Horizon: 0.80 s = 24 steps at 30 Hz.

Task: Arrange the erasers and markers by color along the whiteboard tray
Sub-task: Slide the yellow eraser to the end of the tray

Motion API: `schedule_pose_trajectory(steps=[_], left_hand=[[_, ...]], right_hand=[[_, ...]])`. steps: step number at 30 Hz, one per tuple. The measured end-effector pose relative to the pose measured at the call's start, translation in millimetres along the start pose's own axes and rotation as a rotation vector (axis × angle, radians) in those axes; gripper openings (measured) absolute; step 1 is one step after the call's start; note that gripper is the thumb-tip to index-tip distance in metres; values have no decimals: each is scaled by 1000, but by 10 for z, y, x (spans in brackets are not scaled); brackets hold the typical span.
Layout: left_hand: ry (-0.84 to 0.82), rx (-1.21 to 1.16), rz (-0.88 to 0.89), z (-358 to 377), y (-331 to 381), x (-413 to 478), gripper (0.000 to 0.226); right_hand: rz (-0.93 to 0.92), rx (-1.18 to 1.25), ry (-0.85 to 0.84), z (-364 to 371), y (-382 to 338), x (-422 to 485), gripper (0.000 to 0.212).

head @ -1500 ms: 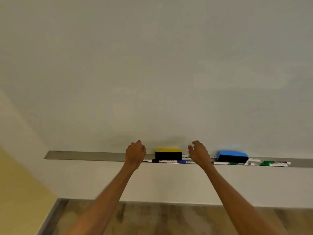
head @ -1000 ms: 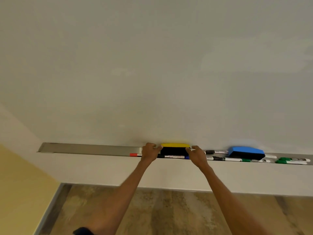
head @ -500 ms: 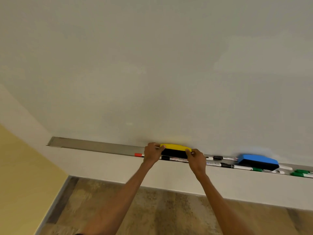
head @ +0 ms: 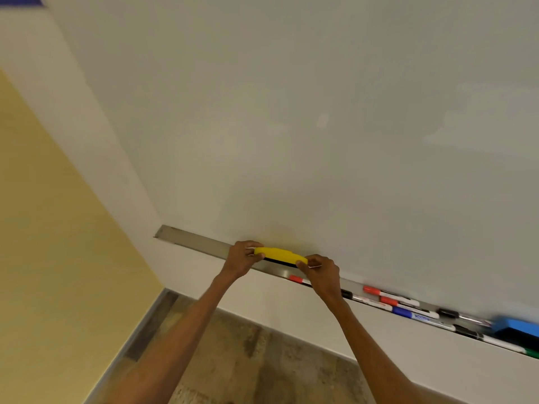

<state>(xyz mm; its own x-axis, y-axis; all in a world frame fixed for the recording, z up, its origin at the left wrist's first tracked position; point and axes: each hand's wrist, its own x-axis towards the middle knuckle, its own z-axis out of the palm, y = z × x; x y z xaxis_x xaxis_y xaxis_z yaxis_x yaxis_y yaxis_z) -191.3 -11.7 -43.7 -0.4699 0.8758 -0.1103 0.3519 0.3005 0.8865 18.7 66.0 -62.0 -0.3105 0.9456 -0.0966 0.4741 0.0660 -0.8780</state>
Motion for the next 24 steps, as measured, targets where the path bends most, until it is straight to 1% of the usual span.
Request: schedule_pose_trajectory(steps=[3,8,11,15,18,21,24], left_hand=[[20,16,0,-404,-193,120,25],[48,45,19,-1053,-529,338,19],[53,65,32,-1413,-781,476,18],[93,125,-18,-1824,-1082,603,17],[179,253,-31,-2029,-1296,678,15],[251,306,-90,-2174,-1491,726,17],[269,349,-151,-2268,-1639,777,21]], right_hand=[[-5,-4,-32,373,-214,86,23],[-25,-49,-115,1045,-517,246,15],[-42,-96,-152,1466,-680,349,17],[-96,-278,-232,2023,-869,465,16],[-170,-381,-267,2380,-1008,518,11],[-207,-436,-280,2655,-1112,571,11],[-230,-460,-272,2856,-1164,616,11]])
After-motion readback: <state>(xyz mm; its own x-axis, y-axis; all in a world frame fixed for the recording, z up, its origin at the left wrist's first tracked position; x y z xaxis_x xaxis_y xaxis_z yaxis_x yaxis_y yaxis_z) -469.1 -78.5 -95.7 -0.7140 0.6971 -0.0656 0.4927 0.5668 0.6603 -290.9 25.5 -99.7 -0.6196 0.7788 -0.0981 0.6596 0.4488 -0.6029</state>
